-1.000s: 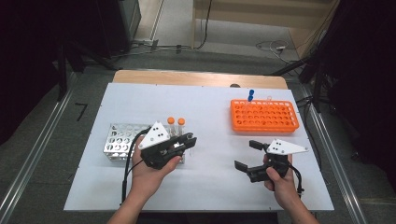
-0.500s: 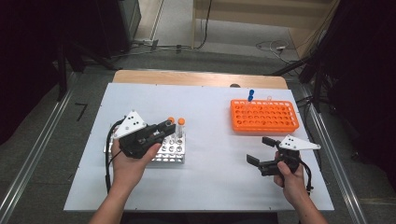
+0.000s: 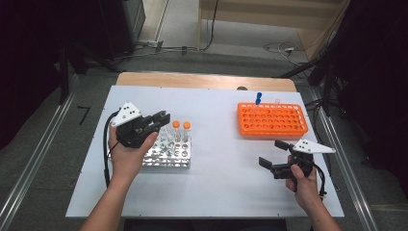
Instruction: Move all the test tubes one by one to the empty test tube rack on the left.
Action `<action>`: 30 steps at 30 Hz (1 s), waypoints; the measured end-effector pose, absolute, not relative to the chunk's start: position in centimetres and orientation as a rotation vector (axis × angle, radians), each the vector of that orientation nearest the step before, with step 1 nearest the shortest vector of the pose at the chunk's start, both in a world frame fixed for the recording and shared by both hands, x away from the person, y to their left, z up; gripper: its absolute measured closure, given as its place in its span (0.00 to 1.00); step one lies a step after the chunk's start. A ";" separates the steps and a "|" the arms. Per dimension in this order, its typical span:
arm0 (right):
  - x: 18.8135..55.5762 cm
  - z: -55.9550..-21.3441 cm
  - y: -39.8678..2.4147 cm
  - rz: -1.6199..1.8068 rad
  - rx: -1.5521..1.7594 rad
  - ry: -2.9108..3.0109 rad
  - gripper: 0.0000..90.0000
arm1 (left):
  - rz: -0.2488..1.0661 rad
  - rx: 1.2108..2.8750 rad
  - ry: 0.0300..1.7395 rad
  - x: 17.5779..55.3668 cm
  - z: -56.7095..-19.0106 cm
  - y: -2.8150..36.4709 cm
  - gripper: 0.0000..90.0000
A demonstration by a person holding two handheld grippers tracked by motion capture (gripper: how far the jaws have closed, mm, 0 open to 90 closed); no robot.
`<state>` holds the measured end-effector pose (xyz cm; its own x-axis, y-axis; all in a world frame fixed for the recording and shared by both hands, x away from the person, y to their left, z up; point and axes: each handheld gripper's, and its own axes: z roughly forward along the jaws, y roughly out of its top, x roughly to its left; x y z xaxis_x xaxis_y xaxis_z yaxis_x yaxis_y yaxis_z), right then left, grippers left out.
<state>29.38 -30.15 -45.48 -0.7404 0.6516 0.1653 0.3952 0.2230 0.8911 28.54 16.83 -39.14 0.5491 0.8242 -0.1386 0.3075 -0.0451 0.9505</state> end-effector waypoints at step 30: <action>29.5 -45.7 -30.2 1.509 0.987 2.258 0.00 | 0.576 1.726 1.101 30.9 -43.7 15.1 0.76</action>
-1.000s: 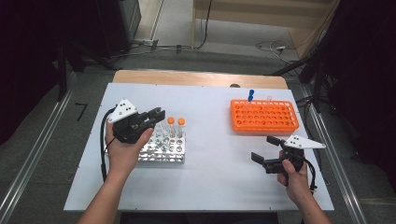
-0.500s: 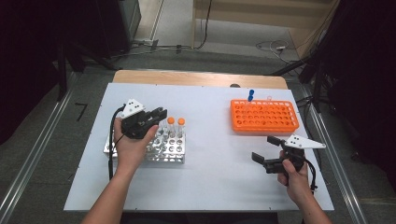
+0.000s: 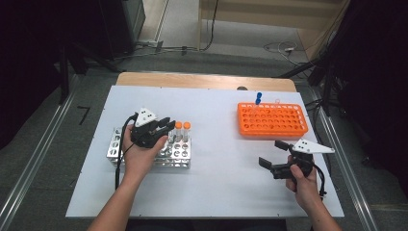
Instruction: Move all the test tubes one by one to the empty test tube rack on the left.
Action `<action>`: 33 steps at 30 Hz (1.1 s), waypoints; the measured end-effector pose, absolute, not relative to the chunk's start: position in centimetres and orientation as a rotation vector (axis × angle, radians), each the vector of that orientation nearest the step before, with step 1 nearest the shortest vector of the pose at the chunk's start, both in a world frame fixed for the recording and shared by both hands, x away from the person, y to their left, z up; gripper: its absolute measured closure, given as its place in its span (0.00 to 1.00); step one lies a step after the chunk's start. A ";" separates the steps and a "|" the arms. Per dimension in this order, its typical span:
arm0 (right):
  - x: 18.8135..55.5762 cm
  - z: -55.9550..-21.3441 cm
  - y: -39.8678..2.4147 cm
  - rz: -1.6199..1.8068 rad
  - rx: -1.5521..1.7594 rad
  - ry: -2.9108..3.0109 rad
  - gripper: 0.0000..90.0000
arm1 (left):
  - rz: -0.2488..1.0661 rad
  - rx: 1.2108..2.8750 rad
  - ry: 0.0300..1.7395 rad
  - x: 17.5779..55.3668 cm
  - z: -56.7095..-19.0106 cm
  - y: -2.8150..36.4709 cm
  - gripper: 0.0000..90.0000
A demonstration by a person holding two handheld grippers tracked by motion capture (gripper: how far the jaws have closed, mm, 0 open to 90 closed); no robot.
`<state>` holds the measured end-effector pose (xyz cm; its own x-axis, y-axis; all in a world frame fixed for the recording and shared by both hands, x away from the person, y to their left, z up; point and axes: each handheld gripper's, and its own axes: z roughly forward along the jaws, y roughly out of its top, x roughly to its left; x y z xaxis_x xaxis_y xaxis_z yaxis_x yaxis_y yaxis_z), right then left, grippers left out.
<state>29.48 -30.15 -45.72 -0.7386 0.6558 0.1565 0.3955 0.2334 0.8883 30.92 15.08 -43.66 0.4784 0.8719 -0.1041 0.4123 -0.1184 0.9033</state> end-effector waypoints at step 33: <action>31.2 -45.3 -30.8 1.476 1.051 2.186 0.00 | 0.445 1.595 0.901 23.8 -42.8 16.0 0.00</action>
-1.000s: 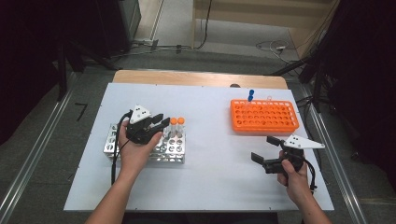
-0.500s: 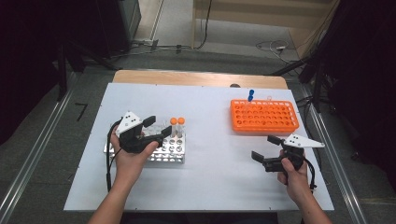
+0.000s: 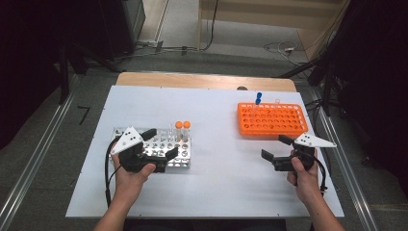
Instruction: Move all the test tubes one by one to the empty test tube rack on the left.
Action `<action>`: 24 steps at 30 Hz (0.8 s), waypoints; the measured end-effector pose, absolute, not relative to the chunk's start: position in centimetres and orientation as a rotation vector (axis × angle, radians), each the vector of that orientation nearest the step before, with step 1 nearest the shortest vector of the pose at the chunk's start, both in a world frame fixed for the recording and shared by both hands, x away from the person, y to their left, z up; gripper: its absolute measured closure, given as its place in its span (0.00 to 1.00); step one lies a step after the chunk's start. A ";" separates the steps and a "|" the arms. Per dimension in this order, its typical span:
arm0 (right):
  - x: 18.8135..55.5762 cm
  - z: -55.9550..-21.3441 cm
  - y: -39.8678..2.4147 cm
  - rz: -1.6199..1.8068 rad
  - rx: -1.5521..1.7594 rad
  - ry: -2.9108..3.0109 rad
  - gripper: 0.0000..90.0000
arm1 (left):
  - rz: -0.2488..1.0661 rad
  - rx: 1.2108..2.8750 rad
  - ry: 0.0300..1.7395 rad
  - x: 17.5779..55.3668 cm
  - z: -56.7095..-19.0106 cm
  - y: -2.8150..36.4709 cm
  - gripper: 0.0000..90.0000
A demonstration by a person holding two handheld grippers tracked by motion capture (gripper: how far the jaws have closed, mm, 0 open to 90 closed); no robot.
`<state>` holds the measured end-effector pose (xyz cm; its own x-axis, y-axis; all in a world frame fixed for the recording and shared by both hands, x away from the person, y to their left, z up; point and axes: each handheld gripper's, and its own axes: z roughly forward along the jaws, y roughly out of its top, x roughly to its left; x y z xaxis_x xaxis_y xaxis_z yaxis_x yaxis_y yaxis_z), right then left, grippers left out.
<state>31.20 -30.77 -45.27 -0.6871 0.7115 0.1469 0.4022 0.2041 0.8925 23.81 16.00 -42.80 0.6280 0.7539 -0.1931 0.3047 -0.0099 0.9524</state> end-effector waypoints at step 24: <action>39.8 -44.8 -31.8 1.269 1.302 1.922 0.43 | 0.419 1.610 0.917 23.7 -43.8 15.9 0.00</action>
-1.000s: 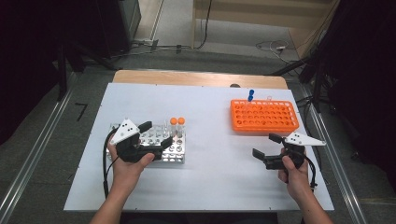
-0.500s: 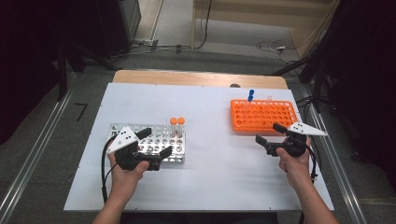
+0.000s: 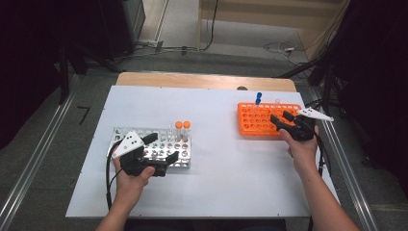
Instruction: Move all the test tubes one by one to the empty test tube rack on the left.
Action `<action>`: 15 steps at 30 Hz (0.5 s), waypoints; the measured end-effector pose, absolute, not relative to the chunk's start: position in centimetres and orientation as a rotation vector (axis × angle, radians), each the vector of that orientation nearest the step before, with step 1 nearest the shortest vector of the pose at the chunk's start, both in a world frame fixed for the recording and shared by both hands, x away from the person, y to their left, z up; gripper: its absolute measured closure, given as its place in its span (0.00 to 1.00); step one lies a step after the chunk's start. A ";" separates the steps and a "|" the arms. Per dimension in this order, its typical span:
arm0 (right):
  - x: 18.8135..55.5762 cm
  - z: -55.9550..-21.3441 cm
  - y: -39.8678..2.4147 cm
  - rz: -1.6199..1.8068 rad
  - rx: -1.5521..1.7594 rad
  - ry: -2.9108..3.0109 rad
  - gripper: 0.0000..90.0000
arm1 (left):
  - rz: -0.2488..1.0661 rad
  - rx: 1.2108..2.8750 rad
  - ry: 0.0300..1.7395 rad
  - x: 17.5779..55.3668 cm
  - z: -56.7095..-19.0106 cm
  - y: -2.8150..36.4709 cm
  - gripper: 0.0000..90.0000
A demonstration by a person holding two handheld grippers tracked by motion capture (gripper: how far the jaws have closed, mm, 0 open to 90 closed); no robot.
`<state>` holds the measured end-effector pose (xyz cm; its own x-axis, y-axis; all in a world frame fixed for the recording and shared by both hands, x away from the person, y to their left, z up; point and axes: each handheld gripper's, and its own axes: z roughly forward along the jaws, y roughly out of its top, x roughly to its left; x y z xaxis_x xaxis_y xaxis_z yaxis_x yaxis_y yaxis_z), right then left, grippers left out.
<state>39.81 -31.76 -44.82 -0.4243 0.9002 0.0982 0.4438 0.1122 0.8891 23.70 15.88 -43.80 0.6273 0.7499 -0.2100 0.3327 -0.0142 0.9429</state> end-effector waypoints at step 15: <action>44.8 -45.7 -30.8 1.124 1.400 1.958 0.60 | 0.405 1.604 0.919 23.6 -43.8 15.9 0.00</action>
<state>44.81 -30.85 -45.68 -0.3614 0.9292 0.0768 0.5347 0.1390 0.8335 23.63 15.89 -43.83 0.6291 0.7449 -0.2221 0.3389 -0.0058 0.9408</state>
